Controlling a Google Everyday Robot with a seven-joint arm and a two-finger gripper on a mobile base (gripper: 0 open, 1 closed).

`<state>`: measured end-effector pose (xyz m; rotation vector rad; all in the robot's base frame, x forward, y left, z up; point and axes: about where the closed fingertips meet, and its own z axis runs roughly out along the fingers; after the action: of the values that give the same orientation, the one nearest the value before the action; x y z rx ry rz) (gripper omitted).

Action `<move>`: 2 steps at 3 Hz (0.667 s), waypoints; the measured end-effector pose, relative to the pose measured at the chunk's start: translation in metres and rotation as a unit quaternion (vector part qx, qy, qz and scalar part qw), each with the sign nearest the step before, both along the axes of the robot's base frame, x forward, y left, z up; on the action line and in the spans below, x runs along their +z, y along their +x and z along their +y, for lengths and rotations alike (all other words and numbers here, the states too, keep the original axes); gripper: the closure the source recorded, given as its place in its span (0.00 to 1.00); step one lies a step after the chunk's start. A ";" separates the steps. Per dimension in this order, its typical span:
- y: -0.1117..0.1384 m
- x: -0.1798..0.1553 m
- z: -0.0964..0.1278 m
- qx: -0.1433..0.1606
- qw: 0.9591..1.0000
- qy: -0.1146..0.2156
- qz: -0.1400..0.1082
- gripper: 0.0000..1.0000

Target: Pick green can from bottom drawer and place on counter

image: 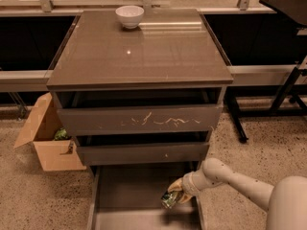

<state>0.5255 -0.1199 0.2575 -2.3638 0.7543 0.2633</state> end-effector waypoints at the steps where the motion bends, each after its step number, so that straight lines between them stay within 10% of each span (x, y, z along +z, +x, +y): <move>1: 0.007 0.042 -0.001 -0.002 1.000 0.016 -0.006 1.00; 2: 0.014 0.097 -0.010 -0.005 0.999 0.050 -0.019 1.00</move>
Offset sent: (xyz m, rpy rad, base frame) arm 0.0218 -0.0295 0.1739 0.1973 -0.0736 -0.0208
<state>0.5396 -0.1296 0.3543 -2.2643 0.7183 0.2463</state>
